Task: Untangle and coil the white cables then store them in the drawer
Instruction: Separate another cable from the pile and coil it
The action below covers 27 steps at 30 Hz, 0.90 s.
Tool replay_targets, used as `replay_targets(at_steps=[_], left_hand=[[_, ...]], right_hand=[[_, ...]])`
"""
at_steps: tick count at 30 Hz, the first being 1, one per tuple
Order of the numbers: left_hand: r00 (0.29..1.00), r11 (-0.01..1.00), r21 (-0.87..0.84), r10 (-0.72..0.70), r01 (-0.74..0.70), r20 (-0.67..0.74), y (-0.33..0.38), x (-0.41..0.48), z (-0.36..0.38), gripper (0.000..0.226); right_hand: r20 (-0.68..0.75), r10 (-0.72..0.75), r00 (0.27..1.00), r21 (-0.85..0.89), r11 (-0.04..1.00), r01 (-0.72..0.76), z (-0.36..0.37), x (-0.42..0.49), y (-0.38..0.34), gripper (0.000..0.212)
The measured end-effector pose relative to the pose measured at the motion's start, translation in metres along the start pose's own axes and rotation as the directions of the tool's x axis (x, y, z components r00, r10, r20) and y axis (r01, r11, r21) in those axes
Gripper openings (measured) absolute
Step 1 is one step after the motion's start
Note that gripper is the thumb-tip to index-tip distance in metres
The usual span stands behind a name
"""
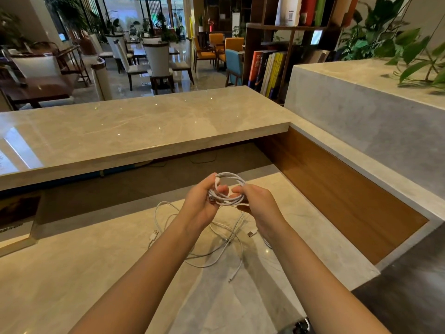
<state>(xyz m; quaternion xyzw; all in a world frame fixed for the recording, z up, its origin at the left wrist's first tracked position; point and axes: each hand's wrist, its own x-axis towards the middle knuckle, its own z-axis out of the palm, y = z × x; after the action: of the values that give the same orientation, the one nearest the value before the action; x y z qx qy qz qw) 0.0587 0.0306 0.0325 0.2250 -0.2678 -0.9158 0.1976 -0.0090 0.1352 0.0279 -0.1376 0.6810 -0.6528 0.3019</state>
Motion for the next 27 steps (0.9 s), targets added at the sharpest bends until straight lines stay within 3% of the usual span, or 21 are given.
replay_targets(at_steps=[2,5,8,10,15,19,22,24,27], left_hand=[[0.998,0.996,-0.086,-0.030,0.035,0.062,0.000,0.000,-0.001,0.017],[0.989,0.996,-0.077,-0.030,0.041,0.144,0.003,0.001,-0.002,0.034],[0.976,0.998,-0.049,-0.015,0.027,0.218,0.004,0.003,-0.007,0.050],[0.975,0.999,0.047,-0.007,-0.003,0.220,0.003,0.004,-0.009,0.043],[0.995,0.954,0.296,0.008,-0.038,0.102,-0.011,0.007,-0.014,0.017],[0.999,0.874,0.486,0.037,-0.016,-0.034,-0.032,0.012,-0.010,0.016],[0.997,0.756,0.653,0.074,-0.037,-0.029,-0.052,0.018,-0.005,0.014],[0.998,0.752,0.659,0.053,-0.028,-0.018,-0.066,0.022,0.000,0.016],[0.999,0.797,0.603,-0.006,0.037,-0.053,-0.089,0.036,0.005,0.014]], right_hand=[[-0.025,0.069,0.997,0.005,0.998,-0.069,-0.003,0.002,0.002,0.021],[0.103,0.183,0.978,0.307,0.929,-0.207,-0.008,0.002,0.003,0.015],[0.256,0.120,0.959,0.493,0.838,-0.236,-0.012,0.001,0.005,0.010],[0.272,0.038,0.962,0.501,0.847,-0.176,-0.015,0.000,0.007,0.012],[0.171,-0.019,0.985,0.421,0.905,-0.055,-0.033,0.004,0.015,0.015],[0.051,-0.013,0.999,0.075,0.997,0.010,-0.053,0.009,0.029,0.019],[-0.035,-0.086,0.996,-0.047,0.995,0.084,-0.074,0.019,0.038,0.018],[-0.069,-0.146,0.987,-0.139,0.981,0.135,-0.092,0.026,0.042,0.011],[-0.137,-0.117,0.984,-0.215,0.973,0.086,-0.117,0.040,0.061,0.013]])
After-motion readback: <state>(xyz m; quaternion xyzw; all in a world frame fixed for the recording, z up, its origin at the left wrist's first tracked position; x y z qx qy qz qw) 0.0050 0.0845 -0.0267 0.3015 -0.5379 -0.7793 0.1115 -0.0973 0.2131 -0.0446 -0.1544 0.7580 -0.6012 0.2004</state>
